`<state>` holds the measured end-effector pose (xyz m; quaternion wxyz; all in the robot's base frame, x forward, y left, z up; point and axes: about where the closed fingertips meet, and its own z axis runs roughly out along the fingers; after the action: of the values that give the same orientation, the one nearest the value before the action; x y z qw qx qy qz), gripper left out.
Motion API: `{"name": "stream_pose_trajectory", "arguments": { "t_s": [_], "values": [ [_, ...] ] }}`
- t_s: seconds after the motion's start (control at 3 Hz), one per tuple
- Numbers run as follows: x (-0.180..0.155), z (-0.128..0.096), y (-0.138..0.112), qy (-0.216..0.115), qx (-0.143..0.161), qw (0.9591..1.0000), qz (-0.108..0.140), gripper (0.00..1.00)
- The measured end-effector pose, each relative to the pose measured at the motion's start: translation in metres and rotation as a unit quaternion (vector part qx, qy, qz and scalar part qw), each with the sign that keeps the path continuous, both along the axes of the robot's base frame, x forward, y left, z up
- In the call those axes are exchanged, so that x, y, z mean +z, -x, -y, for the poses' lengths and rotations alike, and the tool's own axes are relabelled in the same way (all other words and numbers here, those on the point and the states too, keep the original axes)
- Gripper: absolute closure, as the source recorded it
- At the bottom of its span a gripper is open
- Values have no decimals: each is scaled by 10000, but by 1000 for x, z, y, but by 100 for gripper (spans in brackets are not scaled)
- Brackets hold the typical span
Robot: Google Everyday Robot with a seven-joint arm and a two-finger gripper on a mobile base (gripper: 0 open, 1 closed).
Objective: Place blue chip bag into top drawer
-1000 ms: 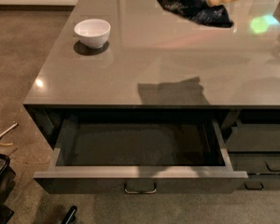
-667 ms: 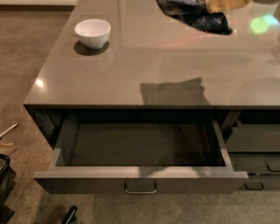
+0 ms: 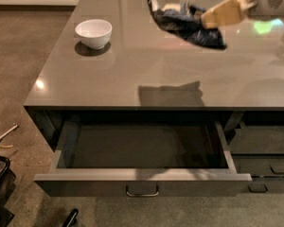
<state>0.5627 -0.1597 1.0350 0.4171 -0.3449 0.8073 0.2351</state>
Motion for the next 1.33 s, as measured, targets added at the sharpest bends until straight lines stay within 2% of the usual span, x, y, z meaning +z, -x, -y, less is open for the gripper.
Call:
{"name": "stream_pose_trajectory", "arguments": {
  "t_s": [0.33, 0.67, 1.0, 1.33],
  "values": [
    [-17, -14, 37, -644, -243, 9973, -234, 100],
    [-55, -24, 86, -1058, -503, 9890, -903, 100],
    [-105, -33, 123, -1199, -723, 9768, -1619, 100],
    [-127, -32, 139, -1122, -906, 9713, -1893, 100]
  ]
}}
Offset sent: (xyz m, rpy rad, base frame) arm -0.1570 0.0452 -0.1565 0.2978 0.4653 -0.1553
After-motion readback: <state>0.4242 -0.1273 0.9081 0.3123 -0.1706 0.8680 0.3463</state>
